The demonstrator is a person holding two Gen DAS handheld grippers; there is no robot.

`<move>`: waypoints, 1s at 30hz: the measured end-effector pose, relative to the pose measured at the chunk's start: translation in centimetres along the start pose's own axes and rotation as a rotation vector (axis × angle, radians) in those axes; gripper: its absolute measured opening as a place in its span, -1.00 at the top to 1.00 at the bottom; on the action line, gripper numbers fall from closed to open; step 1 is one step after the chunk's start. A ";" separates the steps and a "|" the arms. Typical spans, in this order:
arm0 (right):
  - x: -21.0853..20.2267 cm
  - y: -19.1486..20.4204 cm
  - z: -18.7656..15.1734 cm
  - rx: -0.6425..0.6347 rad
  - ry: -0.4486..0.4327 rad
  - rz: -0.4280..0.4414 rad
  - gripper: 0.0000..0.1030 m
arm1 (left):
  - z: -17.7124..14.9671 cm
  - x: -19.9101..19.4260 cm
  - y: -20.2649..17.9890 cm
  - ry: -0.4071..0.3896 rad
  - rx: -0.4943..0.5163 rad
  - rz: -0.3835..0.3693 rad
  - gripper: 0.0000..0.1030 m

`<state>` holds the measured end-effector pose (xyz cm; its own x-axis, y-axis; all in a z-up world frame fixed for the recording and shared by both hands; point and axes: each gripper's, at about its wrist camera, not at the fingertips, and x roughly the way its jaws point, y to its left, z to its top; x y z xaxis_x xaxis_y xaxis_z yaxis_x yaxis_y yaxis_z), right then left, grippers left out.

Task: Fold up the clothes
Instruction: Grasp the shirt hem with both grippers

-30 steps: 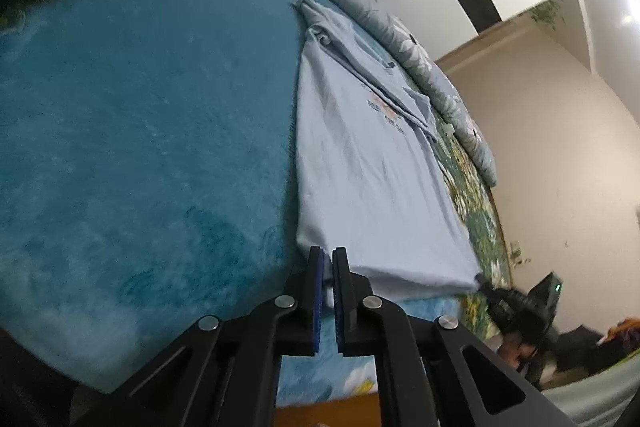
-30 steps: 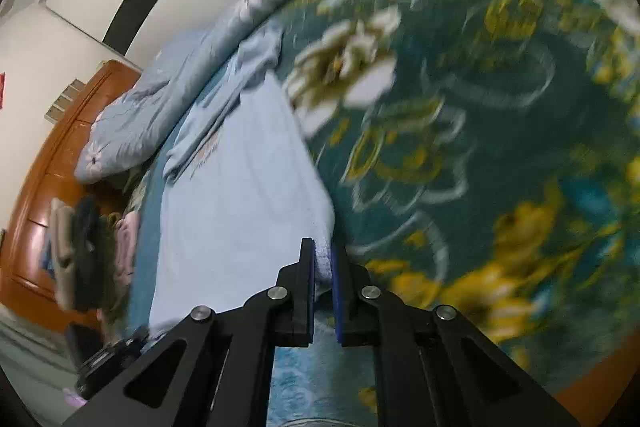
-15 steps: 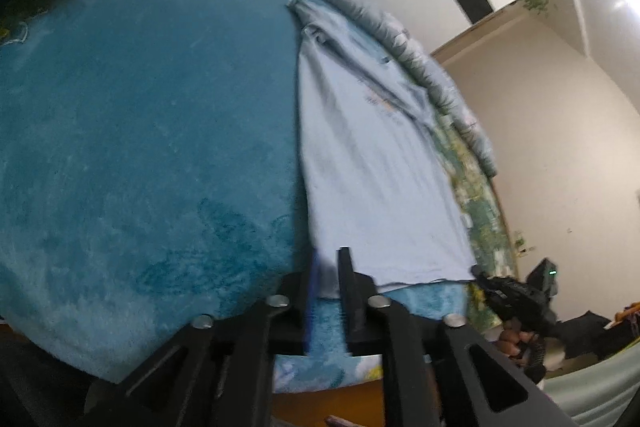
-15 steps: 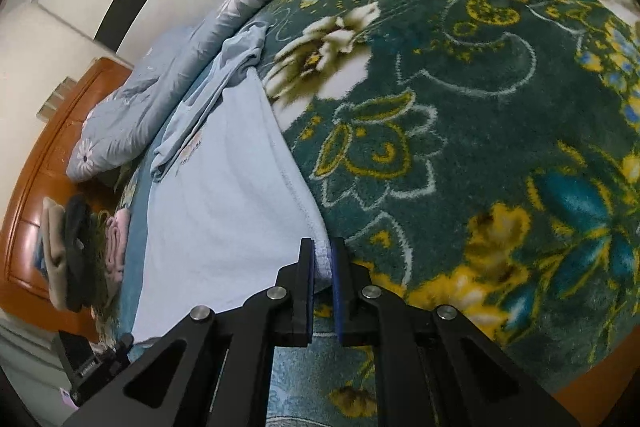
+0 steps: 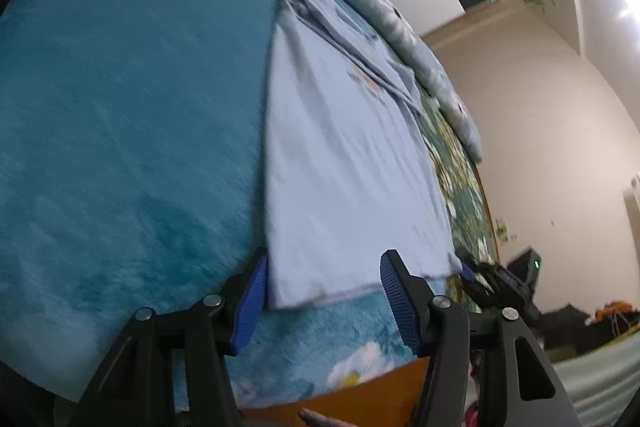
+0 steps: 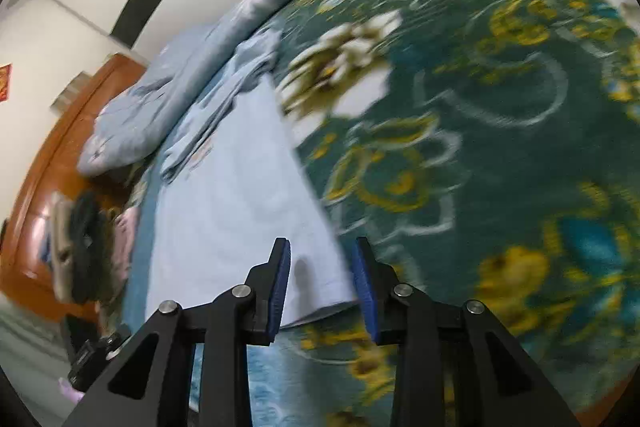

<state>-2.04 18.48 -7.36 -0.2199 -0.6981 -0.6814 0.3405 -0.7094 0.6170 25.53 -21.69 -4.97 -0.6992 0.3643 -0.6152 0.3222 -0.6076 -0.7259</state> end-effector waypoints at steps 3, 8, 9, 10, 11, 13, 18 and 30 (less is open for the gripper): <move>0.3 0.4 -0.2 -0.017 0.013 0.018 0.35 | -0.5 0.1 -0.1 0.001 0.008 -0.009 -0.13; 0.0 -0.4 -0.7 0.004 0.042 0.097 0.37 | -0.2 -0.2 0.8 -0.008 -0.044 -0.044 -0.03; 0.0 -0.6 -0.6 0.013 0.039 0.104 0.37 | -0.1 -0.1 0.7 -0.009 -0.040 -0.036 0.00; 0.1 -0.6 -0.5 0.021 0.037 0.108 0.37 | -0.1 -0.1 0.6 -0.011 -0.036 -0.027 0.00; 0.3 -0.6 -0.3 0.025 0.035 0.110 0.37 | -0.1 -0.1 0.5 -0.015 -0.034 -0.020 0.00; 0.8 -0.3 0.0 0.019 0.035 0.104 0.37 | 0.0 -0.1 0.3 -0.024 -0.029 -0.006 0.10; 1.6 0.1 0.2 0.032 0.043 0.090 0.87 | 0.2 0.1 0.1 -0.046 -0.011 0.096 0.82; -1.4 4.8 -1.9 -0.111 0.073 0.046 0.92 | -1.0 -2.7 -0.8 -0.112 0.072 0.115 0.94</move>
<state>1.60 16.23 -4.23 -0.1355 -0.7182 -0.6826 0.4486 -0.6587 0.6040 27.79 -21.42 -3.04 -0.7284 0.2110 -0.6519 0.3605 -0.6910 -0.6265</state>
